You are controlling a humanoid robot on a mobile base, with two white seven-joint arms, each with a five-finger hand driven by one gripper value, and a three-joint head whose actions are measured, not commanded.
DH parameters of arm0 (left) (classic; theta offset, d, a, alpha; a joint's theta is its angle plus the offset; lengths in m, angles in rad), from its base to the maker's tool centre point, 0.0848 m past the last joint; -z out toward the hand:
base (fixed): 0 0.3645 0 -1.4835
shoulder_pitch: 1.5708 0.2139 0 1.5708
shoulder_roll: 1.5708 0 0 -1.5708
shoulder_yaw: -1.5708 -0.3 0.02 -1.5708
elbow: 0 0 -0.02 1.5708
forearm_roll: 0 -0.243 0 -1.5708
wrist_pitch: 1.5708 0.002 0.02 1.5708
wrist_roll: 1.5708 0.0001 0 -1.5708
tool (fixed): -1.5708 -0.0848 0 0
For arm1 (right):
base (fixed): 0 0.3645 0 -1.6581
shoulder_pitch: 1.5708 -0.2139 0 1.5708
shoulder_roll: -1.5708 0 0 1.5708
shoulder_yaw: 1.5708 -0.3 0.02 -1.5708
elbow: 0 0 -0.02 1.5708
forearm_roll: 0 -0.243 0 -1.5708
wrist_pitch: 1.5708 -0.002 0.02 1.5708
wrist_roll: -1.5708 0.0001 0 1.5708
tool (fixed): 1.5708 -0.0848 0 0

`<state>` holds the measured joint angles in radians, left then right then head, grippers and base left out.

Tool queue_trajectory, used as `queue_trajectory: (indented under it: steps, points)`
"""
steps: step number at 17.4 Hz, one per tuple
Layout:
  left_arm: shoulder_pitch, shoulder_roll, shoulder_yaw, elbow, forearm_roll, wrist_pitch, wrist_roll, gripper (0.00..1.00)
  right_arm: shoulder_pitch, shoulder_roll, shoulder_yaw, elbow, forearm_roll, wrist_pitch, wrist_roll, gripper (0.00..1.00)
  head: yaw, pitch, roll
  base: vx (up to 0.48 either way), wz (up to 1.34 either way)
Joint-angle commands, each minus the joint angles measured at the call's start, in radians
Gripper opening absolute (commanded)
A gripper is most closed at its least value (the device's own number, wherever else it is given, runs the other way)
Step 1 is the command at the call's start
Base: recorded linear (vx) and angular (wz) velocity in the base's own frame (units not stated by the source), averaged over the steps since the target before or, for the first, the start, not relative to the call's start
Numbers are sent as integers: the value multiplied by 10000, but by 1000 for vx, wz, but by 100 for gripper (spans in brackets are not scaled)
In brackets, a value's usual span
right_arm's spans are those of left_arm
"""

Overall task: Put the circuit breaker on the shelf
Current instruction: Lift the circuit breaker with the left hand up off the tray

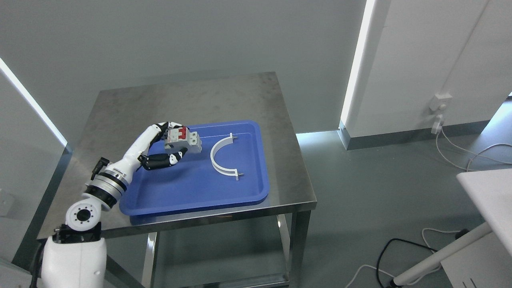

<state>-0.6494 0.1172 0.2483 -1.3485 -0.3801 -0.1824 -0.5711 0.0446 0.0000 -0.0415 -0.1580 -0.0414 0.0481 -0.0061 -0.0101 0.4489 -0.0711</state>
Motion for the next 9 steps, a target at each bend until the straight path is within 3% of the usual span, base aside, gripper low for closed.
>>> queue_trajectory:
  steps: [1,6,9]
  points:
    - [-533,-998,2747,-291,1754,-1025,1166,13,-1,-175,0,-15,0,-6,30,100,0,0,0,0,0]
    - [234,-998,2519,-1102,2755,-3373,2934,14,-1,-175,0,0,0,-6,30,100,0,0,0,-16,-23]
    - [1215,-998,1921,-1884,2972,-3545,2934,14,14,-175,0,0,0,-6,30,100,0,0,0,-67,-134]
